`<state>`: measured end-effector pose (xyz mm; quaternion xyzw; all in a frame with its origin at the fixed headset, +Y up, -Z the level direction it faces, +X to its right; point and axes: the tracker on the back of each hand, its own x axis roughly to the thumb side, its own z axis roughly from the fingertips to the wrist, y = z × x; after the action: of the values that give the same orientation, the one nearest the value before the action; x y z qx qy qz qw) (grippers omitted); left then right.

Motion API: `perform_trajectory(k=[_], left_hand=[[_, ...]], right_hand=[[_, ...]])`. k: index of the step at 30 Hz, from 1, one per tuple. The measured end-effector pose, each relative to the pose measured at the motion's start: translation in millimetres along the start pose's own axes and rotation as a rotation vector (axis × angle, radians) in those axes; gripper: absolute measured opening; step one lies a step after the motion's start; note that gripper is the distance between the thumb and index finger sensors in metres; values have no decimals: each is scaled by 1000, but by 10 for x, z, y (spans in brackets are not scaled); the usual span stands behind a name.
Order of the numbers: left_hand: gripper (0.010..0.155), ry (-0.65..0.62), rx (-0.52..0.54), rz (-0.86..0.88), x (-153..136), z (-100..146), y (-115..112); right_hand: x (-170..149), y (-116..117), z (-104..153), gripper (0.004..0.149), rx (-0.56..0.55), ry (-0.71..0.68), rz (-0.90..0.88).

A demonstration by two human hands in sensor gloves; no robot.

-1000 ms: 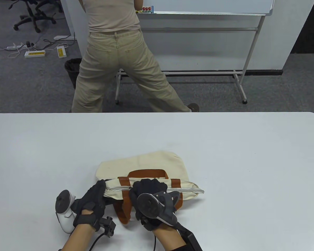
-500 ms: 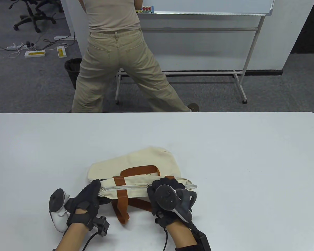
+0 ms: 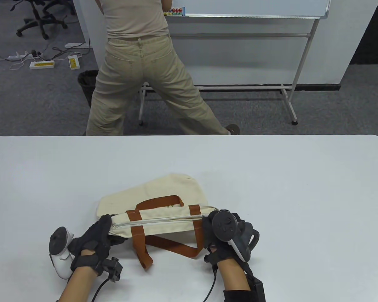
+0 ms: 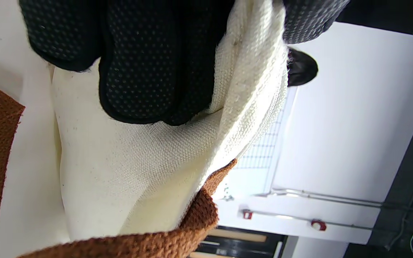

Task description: Unzip the canvas bag

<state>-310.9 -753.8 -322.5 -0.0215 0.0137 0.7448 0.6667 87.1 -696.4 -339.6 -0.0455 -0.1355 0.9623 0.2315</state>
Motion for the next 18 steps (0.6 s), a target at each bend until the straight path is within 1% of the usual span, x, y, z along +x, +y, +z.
perform_trajectory(k=[4,7,9,11,13,15,16,18], left_hand=[[49,3,17,15,7,10,33],[49,6,22,19,13,12,60],[48,-11,8,56,46,-7,79],[48,-29,-2,70,73,-22,128],[48,-20,18,66,65,-9,179],[48,-4,33,70,32,8,202],[48,3,43,90,12,18,207],[48,6,47,120,5,25,211]], right_hand=[[-169,-70,-38,39,-19,65,7],[-247,-116,-60,39,-11,107,37],[-271,-160,-72,38,3,127,112],[-283,-198,-64,39,-5,155,102],[-284,-214,-61,39,-7,155,55],[-257,-225,-50,39,-24,140,69],[-240,-226,-42,41,-43,110,48],[-206,-224,-18,57,-62,68,2]])
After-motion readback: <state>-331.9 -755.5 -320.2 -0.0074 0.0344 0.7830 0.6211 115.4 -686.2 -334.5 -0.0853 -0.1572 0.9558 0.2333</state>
